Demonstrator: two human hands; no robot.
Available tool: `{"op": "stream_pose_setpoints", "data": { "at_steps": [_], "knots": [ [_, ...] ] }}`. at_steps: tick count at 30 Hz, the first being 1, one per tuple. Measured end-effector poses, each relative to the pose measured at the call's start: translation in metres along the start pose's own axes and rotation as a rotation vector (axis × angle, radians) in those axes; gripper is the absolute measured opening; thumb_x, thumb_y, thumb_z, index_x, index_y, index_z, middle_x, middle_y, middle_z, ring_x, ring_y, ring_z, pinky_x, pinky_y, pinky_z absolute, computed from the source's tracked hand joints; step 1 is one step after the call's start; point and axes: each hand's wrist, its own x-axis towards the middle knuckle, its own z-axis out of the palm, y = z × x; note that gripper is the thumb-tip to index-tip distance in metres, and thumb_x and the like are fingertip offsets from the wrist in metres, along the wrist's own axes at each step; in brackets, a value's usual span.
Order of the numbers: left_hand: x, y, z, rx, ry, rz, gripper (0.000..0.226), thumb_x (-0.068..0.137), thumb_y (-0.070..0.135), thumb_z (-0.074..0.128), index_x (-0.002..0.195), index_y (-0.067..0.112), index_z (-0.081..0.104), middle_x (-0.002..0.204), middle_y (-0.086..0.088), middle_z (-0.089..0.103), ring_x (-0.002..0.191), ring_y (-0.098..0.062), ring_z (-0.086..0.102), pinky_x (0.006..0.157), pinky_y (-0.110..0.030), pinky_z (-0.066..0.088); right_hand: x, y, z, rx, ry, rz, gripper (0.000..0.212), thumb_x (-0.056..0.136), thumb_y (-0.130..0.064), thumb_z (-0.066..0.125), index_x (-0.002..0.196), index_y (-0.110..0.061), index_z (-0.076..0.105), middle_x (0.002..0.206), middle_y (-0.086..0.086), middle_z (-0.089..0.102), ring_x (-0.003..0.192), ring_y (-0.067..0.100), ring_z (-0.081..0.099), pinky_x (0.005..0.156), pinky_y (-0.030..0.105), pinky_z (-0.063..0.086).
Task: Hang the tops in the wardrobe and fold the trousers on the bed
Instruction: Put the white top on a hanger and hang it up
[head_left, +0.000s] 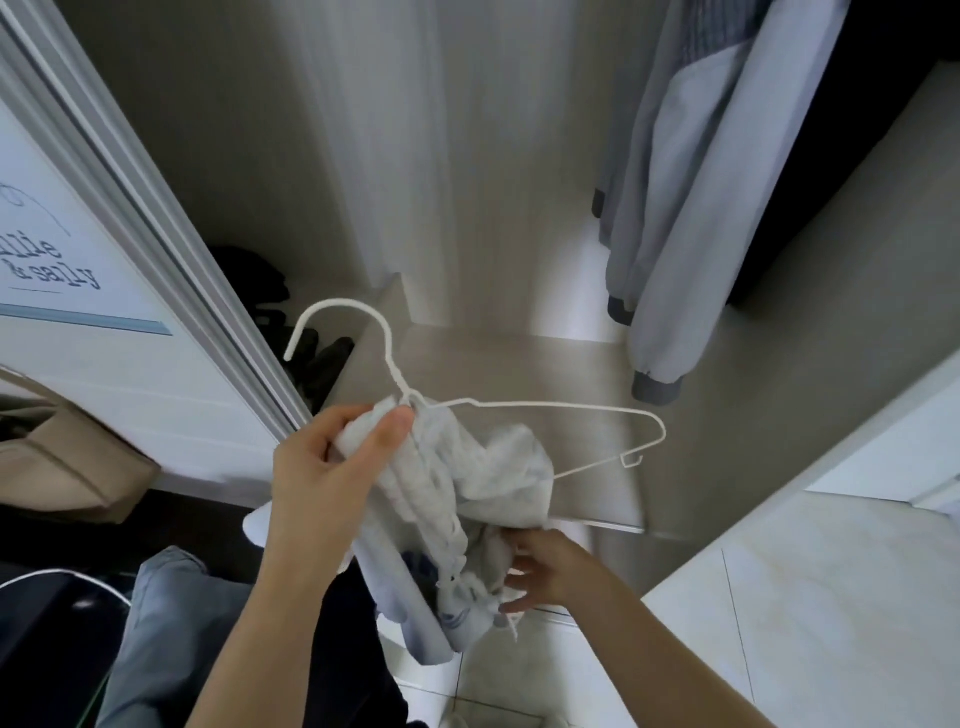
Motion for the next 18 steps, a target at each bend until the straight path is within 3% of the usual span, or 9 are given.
{"op": "stream_pose_setpoints", "data": {
  "at_steps": [2,5,7,10,12,14,16,18],
  "knots": [
    [0.002,-0.001,-0.01,-0.012,0.035,-0.009,0.041,0.064,0.049,0.069,0.084,0.014,0.072,0.075,-0.001,0.071,0.069,-0.003,0.065,0.064,-0.022,0.051,0.004,0.0,-0.001,0.23,-0.045,-0.029,0.017,0.09,-0.004,0.052,0.103,-0.001,0.062,0.095,0.017,0.063,0.088,0.034,0.061,0.071,0.054,0.05],
    [0.006,-0.006,-0.027,0.014,0.08,-0.001,0.036,0.069,0.046,0.073,0.081,0.012,0.071,0.078,-0.007,0.07,0.069,-0.004,0.061,0.067,-0.022,0.049,-0.005,-0.012,-0.012,0.46,-0.074,-0.121,0.028,0.091,0.0,0.044,0.085,0.008,0.07,0.081,0.024,0.07,0.071,0.038,0.069,0.052,0.05,0.056],
    [0.01,-0.015,-0.04,0.091,0.088,0.029,0.031,0.072,0.045,0.08,0.077,0.016,0.071,0.075,-0.006,0.068,0.066,-0.004,0.059,0.064,-0.021,0.048,-0.017,-0.026,-0.029,0.454,0.016,-0.212,0.019,0.092,-0.002,0.046,0.088,0.004,0.064,0.075,0.022,0.069,0.064,0.034,0.067,0.047,0.047,0.056],
    [0.013,-0.034,-0.048,0.273,0.067,0.06,0.038,0.064,0.063,0.071,0.079,0.028,0.071,0.072,0.004,0.069,0.075,-0.014,0.064,0.071,-0.032,0.049,-0.041,-0.047,-0.054,0.396,0.14,-0.407,0.015,0.095,-0.006,0.048,0.1,-0.003,0.062,0.082,0.021,0.063,0.066,0.032,0.06,0.053,0.041,0.056],
    [0.015,-0.048,-0.043,0.532,0.074,0.151,0.026,0.067,0.066,0.064,0.077,0.042,0.062,0.078,0.017,0.063,0.085,-0.017,0.058,0.082,-0.039,0.038,-0.058,-0.058,-0.064,0.307,0.214,-0.576,0.016,0.096,-0.005,0.048,0.097,-0.007,0.064,0.092,0.022,0.061,0.073,0.032,0.058,0.066,0.044,0.051],
    [0.012,-0.064,-0.031,0.793,0.045,0.32,0.024,0.073,0.065,0.056,0.085,0.045,0.059,0.082,0.019,0.059,0.087,-0.016,0.053,0.08,-0.037,0.026,-0.083,-0.066,-0.061,0.16,0.334,-0.763,0.018,0.094,-0.004,0.051,0.09,-0.014,0.066,0.093,0.023,0.064,0.075,0.03,0.061,0.073,0.042,0.049],
    [0.004,-0.077,-0.008,0.901,0.009,0.412,0.037,0.079,0.064,0.049,0.096,0.036,0.066,0.086,0.012,0.061,0.085,-0.021,0.055,0.075,-0.038,0.029,-0.11,-0.066,-0.038,-0.144,0.45,-0.972,0.025,0.093,-0.004,0.053,0.087,-0.025,0.065,0.091,0.007,0.069,0.08,0.017,0.065,0.073,0.028,0.054],
    [-0.004,-0.087,0.015,0.912,0.004,0.508,0.041,0.085,0.062,0.046,0.103,0.031,0.066,0.088,0.007,0.06,0.084,-0.024,0.053,0.076,-0.041,0.032,-0.129,-0.052,-0.002,-0.59,0.377,-1.159,0.023,0.09,-0.007,0.057,0.09,-0.029,0.063,0.09,-0.012,0.066,0.082,0.0,0.062,0.071,0.009,0.046]
  ]
}}
